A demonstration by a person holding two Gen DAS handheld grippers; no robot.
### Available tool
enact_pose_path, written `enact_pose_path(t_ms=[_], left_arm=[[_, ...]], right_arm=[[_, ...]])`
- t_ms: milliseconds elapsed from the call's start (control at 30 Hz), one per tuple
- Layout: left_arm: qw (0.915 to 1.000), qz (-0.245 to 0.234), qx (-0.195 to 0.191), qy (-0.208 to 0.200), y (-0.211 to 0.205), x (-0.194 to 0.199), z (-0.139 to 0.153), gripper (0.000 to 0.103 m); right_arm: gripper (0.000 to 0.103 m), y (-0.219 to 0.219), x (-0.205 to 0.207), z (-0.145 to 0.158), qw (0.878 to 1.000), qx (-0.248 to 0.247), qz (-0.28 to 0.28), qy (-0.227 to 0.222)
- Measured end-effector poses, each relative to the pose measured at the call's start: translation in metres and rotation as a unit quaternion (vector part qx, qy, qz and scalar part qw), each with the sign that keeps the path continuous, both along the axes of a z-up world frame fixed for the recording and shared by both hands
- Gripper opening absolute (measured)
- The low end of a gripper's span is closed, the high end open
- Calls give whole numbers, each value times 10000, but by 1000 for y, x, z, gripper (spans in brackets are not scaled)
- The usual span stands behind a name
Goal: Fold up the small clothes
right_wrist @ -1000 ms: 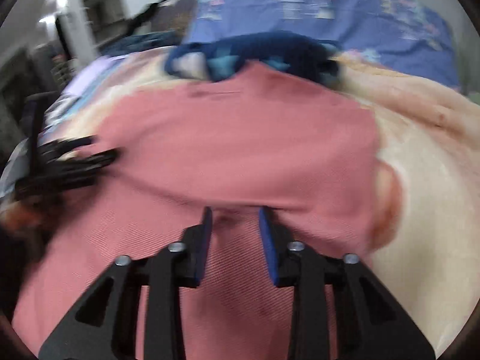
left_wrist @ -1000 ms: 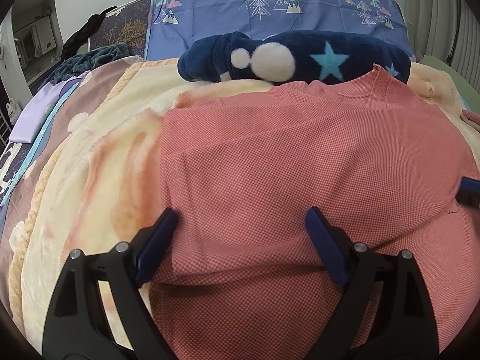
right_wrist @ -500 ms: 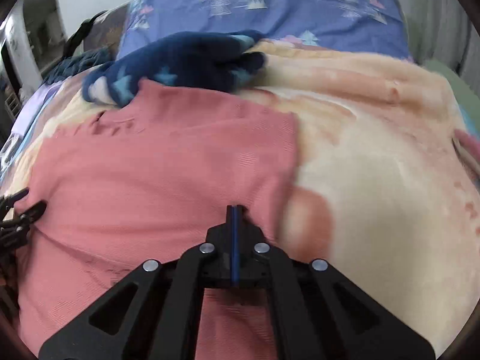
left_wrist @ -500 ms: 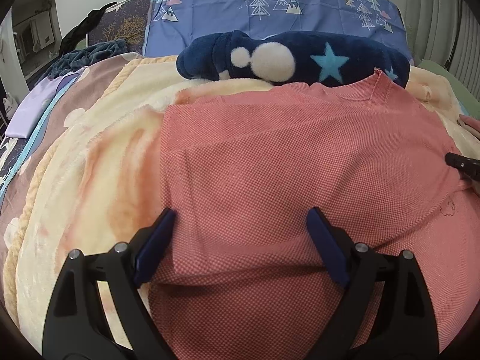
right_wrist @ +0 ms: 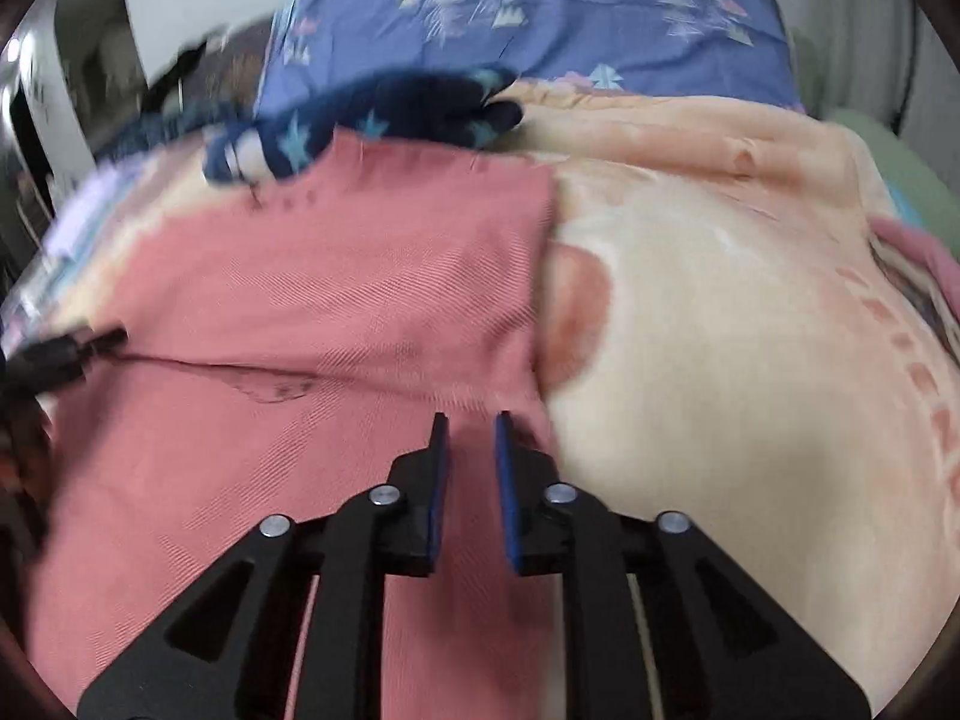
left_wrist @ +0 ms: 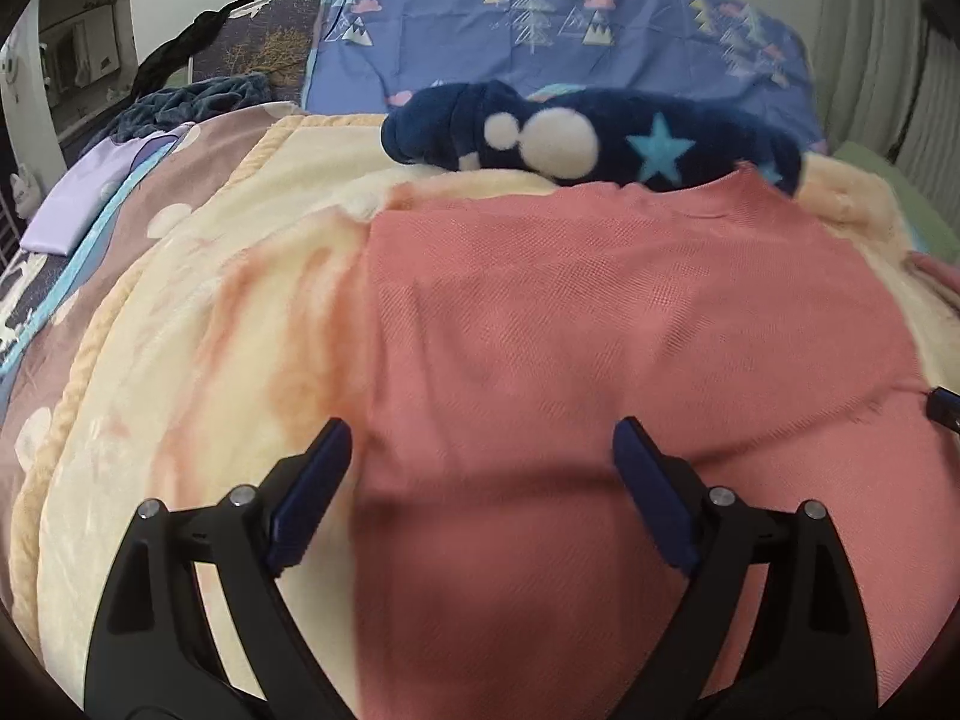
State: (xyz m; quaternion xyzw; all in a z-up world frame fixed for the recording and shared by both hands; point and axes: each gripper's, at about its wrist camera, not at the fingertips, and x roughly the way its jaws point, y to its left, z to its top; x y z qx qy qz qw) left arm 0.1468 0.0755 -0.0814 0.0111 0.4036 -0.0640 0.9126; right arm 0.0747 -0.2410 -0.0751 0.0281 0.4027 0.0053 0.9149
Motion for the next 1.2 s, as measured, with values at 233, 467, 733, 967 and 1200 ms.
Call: enact_pose_path(t_ms=[233, 467, 733, 967, 1200], left_arm=[[9985, -336, 257, 343, 38, -90, -12, 88], [9955, -682, -308, 588, 59, -144, -14, 72], [9861, -1255, -754, 782, 59, -208, -12, 67], [9733, -1584, -1338, 989, 64, -264, -10, 61], [9755, -1370, -1395, 1009, 53, -256, -18, 61]], right_arm=[[25, -29, -71, -9, 9968, 689, 324, 260], [27, -31, -117, -19, 9856, 1474, 631, 536], [27, -36, -176, -27, 9771, 1906, 663, 675], [33, -36, -224, -29, 9674, 2264, 869, 728], [42, -25, -214, -35, 9645, 2317, 1041, 729]])
